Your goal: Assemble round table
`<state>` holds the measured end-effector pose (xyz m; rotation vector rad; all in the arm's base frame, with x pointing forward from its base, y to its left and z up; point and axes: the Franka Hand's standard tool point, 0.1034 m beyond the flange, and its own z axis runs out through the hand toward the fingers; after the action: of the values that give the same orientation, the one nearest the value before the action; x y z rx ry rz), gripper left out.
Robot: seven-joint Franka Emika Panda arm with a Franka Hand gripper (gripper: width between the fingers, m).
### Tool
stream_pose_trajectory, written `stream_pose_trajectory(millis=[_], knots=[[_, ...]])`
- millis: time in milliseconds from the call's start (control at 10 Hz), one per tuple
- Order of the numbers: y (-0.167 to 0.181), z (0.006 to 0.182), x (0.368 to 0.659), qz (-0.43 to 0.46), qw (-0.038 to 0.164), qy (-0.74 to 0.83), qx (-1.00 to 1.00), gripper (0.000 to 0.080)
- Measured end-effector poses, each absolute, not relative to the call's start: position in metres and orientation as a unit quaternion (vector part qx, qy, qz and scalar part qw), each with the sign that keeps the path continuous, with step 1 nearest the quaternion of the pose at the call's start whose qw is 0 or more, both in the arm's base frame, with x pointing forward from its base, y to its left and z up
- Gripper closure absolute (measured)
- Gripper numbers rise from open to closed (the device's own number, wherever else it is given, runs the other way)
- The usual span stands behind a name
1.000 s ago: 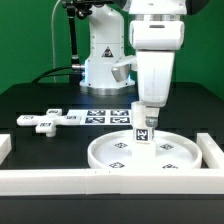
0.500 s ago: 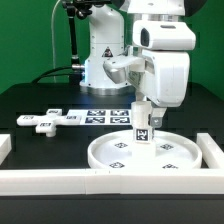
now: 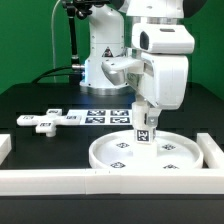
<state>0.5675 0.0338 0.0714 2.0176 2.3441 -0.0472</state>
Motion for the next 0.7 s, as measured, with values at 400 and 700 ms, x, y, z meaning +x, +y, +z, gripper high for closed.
stream_pose_trajectory(millis=[400,700], knots=[[0.036,0.07,0.565,-0.014,0.02,0.64,0.768,0.0386],[0.049,0.07,0.565,-0.01,0.023,0.496,0.868,0.0386]])
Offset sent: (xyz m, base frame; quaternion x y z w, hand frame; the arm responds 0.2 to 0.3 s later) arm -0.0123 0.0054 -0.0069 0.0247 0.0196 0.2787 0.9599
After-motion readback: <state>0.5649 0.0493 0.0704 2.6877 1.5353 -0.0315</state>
